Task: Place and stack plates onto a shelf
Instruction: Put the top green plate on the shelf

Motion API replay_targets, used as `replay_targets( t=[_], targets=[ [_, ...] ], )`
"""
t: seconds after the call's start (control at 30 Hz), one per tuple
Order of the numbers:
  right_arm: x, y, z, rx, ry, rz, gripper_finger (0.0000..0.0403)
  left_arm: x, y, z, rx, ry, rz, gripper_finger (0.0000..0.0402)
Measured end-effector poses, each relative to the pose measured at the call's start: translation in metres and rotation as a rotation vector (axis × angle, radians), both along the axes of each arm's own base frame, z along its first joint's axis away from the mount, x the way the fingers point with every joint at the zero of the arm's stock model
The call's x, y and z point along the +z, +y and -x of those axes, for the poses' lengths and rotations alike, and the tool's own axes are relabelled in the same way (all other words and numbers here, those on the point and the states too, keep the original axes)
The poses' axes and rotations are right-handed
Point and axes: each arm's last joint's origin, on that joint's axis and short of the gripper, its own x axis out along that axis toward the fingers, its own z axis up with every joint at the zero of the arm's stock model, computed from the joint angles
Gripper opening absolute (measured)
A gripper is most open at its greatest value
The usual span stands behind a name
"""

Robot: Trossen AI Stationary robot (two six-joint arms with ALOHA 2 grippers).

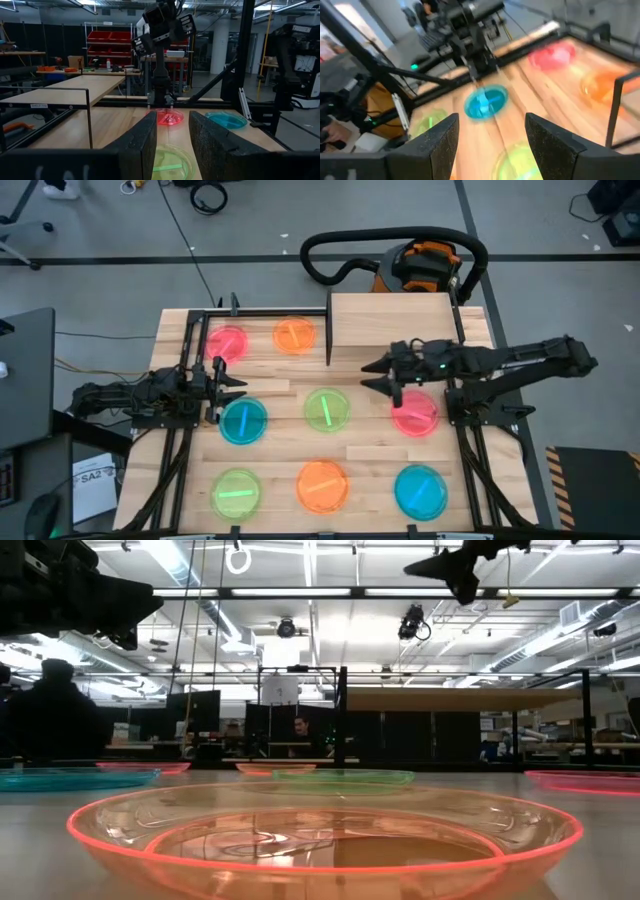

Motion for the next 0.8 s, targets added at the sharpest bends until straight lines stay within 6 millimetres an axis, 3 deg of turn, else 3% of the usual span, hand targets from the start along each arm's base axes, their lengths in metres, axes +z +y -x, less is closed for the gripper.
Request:
replay_targets(
  t=[0.23, 0.43, 0.8],
  targets=[
    [-0.017, 0.004, -0.029, -0.060, 0.165, -0.118, 0.0234, 0.000, 0.000, 0.000, 0.000, 0.000, 0.000, 0.0121],
    [-0.051, 0.002, -0.047, -0.143, 0.325, -0.235, 0.0234, 0.000, 0.000, 0.000, 0.000, 0.000, 0.000, 0.0121],
    [-0.108, -0.006, -0.063, -0.296, 0.617, -0.375, 0.0234, 0.000, 0.000, 0.000, 0.000, 0.000, 0.001, 0.0121]
  ],
)
